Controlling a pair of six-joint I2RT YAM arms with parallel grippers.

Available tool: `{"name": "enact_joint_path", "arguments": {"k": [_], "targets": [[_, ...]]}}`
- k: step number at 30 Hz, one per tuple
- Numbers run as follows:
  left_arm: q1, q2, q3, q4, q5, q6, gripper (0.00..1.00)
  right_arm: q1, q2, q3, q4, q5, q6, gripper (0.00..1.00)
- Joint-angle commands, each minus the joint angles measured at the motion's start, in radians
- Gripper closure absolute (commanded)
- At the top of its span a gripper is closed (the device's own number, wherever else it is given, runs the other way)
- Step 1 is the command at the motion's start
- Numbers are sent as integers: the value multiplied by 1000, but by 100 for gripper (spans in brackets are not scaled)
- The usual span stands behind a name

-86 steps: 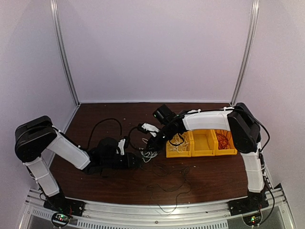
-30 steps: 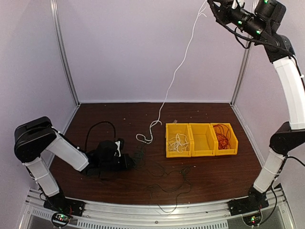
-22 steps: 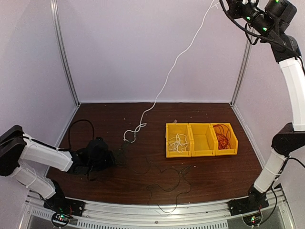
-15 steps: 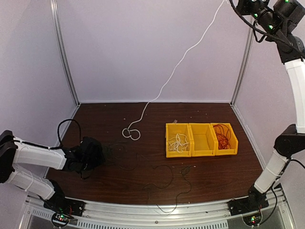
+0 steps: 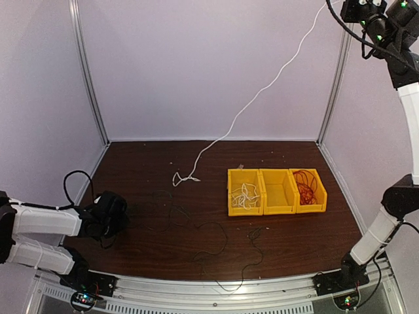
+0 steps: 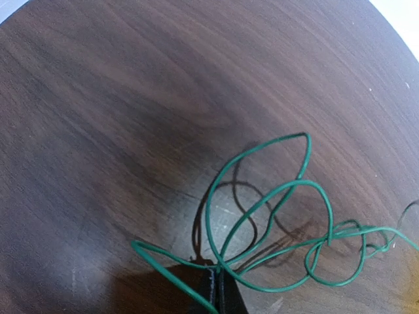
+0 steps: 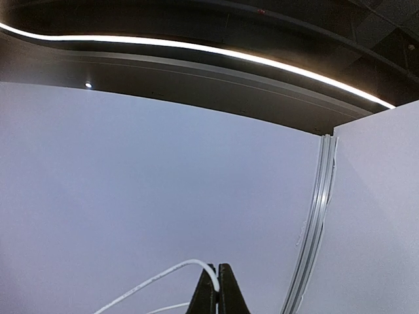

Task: Untangle the cables

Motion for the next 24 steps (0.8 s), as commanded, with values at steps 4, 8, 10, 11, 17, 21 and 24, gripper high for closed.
{"name": "enact_joint_path", "arguments": {"k": [4, 8, 10, 11, 17, 21, 24], "targets": [[11, -27, 17, -11, -42, 27, 100, -25, -69, -157, 17, -19, 0, 100], [11, -55, 43, -50, -94, 31, 100, -26, -119, -406, 6, -104, 24, 100], [11, -103, 53, -124, -161, 9, 100, -27, -145, -516, 20, -94, 16, 100], [13, -138, 49, -146, -185, 14, 100, -32, -159, -570, 35, -87, 11, 100], [40, -317, 33, -156, -214, 107, 100, -47, -246, -831, 45, -195, 3, 100], [40, -342, 25, -120, -202, 160, 100, -47, -264, -961, -32, -408, -12, 100], [40, -325, 9, -100, -186, 172, 100, -22, -273, -1139, -111, -620, -45, 100]]}}
